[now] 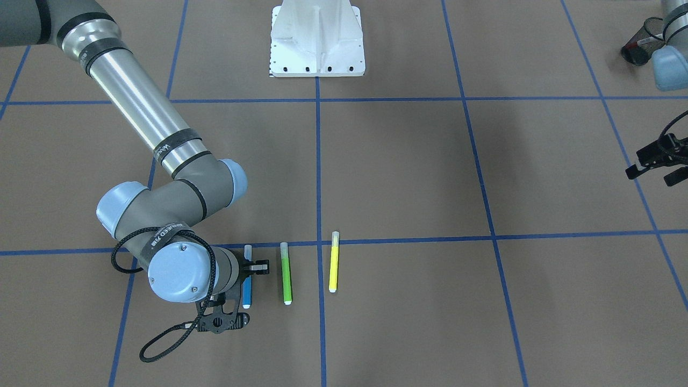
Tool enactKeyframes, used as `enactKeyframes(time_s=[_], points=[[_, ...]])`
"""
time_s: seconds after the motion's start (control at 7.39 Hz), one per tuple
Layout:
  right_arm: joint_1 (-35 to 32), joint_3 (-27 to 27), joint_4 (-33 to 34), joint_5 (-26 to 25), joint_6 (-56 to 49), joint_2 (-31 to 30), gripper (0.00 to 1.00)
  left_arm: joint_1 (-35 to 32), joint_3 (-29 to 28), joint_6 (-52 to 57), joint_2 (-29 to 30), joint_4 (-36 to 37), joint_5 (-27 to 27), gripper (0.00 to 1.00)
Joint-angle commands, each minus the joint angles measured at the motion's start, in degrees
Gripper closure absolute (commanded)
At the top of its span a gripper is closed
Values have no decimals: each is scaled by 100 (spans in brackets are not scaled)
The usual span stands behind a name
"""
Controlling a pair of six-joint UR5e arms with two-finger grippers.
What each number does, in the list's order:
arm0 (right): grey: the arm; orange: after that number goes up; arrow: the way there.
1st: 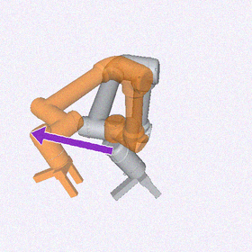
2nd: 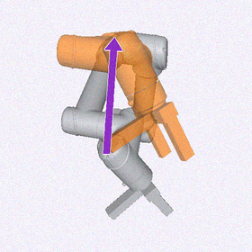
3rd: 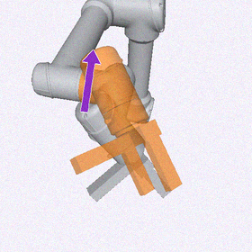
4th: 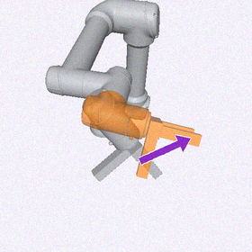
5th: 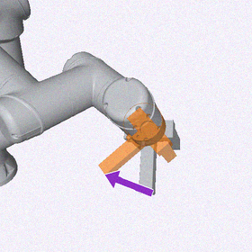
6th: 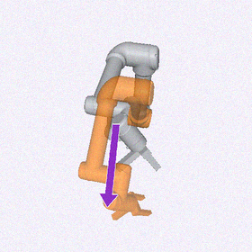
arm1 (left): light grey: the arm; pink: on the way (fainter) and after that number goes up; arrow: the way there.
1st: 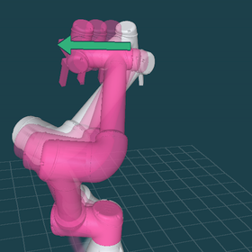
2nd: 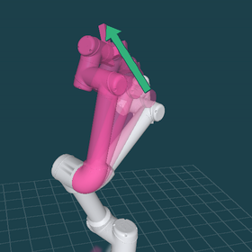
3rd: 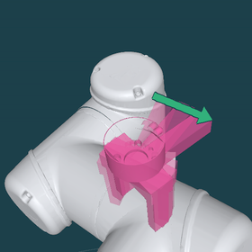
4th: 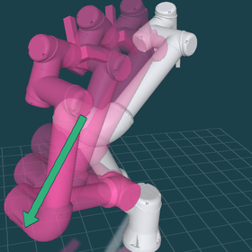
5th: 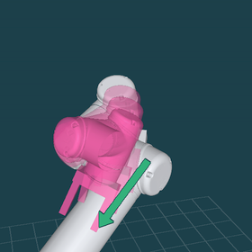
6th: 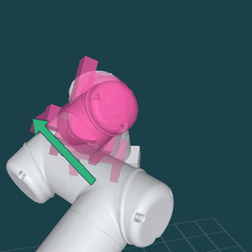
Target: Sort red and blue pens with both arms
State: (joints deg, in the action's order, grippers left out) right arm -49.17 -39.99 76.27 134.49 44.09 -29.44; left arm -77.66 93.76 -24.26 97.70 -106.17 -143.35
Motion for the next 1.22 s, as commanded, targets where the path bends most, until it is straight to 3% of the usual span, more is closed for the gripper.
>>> enactKeyframes(time_s=[0.0, 0.68, 0.81, 0.95, 1.08], points=[[4, 0, -24, -1, 3, 0, 62, 5, 177, 0, -224, 0, 0, 2], [65, 27, -33, -36, -6, -9, 67, 5, 230, 0, -234, 9, 0, 2], [66, 27, -33, -36, 3, -9, 93, 5, 230, 0, -234, 9, 0, 2], [66, 27, -33, -36, -6, -9, 100, 5, 230, 0, -234, 9, 0, 2], [57, 18, -33, -28, -6, 0, 100, 5, 230, 0, -234, 9, 0, 2]])
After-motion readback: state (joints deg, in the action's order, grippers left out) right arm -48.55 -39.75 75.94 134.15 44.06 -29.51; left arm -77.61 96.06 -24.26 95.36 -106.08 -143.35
